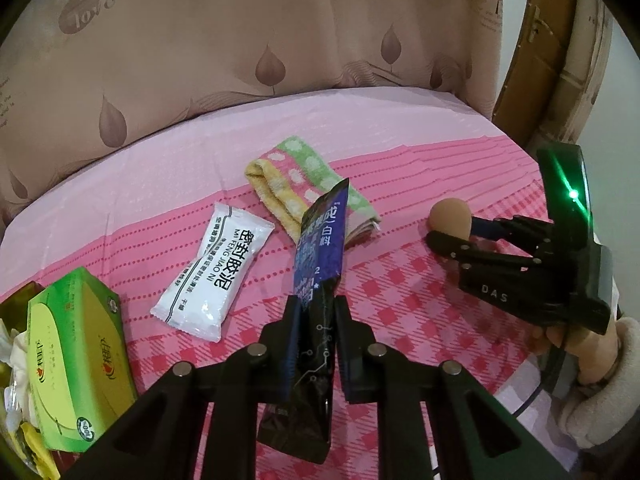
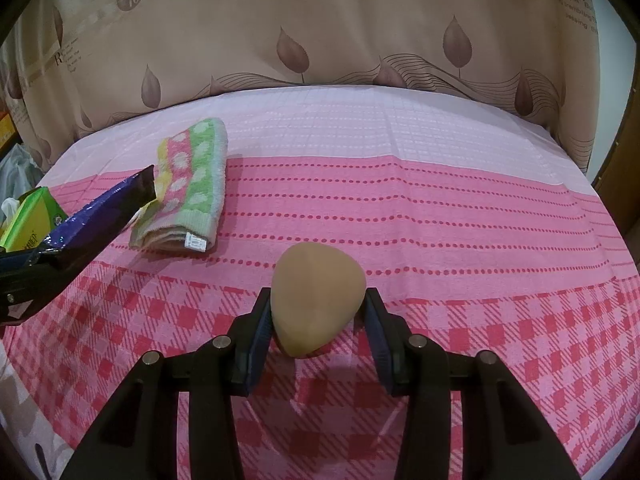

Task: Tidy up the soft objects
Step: 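Carry the blue packet into the tin and open the left gripper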

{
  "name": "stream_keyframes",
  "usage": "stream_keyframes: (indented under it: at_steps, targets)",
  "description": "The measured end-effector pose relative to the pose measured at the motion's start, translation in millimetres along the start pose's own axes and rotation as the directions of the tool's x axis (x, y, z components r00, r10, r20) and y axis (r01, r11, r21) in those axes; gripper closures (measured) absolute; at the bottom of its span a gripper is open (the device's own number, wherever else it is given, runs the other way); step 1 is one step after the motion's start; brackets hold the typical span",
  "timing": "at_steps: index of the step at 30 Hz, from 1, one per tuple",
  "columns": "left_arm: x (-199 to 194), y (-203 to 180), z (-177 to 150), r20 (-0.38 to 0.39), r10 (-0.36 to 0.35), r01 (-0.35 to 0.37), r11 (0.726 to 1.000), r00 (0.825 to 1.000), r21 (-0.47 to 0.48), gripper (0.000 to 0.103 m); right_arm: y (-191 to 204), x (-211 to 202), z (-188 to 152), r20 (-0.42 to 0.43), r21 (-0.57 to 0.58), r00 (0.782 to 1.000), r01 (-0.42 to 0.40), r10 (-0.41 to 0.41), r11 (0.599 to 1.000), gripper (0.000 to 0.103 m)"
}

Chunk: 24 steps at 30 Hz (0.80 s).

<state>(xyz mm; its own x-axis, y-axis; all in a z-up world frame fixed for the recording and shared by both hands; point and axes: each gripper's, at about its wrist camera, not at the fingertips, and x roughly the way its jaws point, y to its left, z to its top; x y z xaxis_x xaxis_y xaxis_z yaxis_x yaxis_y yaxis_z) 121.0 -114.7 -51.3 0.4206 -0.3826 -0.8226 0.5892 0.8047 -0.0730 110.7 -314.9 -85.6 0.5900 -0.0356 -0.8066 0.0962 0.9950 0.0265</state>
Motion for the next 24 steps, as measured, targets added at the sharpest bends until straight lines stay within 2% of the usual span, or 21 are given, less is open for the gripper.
stream_keyframes:
  at_steps: [9, 24]
  targets:
    - [-12, 1, 3, 0.019, 0.001, -0.001, 1.000, 1.000, -0.006, 0.090, 0, 0, 0, -0.001, 0.000, 1.000, 0.001, -0.001, 1.000, 0.062]
    - [-42, 14, 6, 0.059, 0.045, -0.043, 0.999, 0.997, -0.030, 0.090, 1, 1, 0, -0.002, -0.002, 1.000, 0.004, -0.004, 1.000, 0.061]
